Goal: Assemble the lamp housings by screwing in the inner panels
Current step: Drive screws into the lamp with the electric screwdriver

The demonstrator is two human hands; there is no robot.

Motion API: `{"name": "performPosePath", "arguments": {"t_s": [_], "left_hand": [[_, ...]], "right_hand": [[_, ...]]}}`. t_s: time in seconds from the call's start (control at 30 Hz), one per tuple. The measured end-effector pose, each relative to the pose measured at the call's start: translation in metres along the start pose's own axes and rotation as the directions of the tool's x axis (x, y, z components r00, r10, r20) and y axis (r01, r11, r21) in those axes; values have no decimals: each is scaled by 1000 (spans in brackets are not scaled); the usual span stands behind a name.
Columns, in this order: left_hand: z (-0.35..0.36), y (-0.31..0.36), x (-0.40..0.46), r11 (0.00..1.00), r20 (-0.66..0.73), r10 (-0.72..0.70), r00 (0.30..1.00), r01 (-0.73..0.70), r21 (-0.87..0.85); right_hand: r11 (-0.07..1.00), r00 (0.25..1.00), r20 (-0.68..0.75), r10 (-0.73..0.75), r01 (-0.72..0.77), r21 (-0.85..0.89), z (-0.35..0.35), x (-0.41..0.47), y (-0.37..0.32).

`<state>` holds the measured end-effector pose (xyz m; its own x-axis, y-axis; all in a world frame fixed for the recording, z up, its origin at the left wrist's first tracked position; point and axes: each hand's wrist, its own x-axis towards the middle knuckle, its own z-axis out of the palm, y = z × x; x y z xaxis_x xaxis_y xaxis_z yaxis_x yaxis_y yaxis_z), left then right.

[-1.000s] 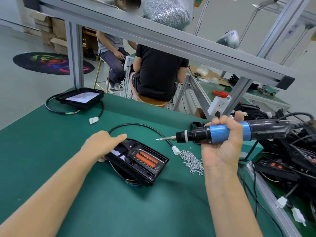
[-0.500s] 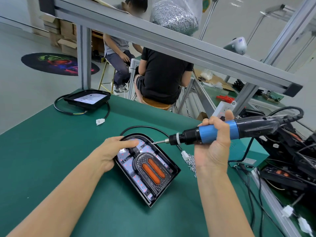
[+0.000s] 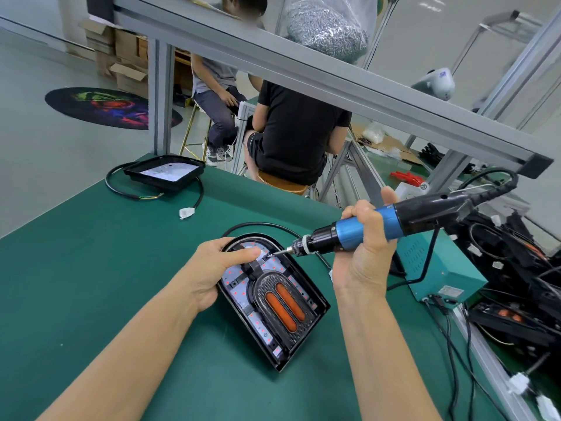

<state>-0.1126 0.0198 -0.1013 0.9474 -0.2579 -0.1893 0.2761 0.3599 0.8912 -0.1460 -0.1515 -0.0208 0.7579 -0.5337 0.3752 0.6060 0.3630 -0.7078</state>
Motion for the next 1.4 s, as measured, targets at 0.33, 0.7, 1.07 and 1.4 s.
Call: {"name": "performPosePath", "arguments": {"t_s": [0.33, 0.7, 1.07, 1.4], "left_hand": [[0, -2, -2, 1000, -18, 3, 1000, -4, -17], [-3, -13, 0, 995, -84, 30, 996, -38, -95], [-5, -15, -1, 993, -106, 11, 994, -24, -117], [-6, -14, -5, 989, -105, 1, 995, -16, -146]], "right_hand": [[999, 998, 50, -23, 24, -26, 6, -4, 5], [988, 963, 250, 103, -69, -141, -2, -6, 9], [977, 961, 215, 173, -141, -160, 3, -4, 7], [971, 956, 267, 123, -61, -230, 7, -6, 9]]}}
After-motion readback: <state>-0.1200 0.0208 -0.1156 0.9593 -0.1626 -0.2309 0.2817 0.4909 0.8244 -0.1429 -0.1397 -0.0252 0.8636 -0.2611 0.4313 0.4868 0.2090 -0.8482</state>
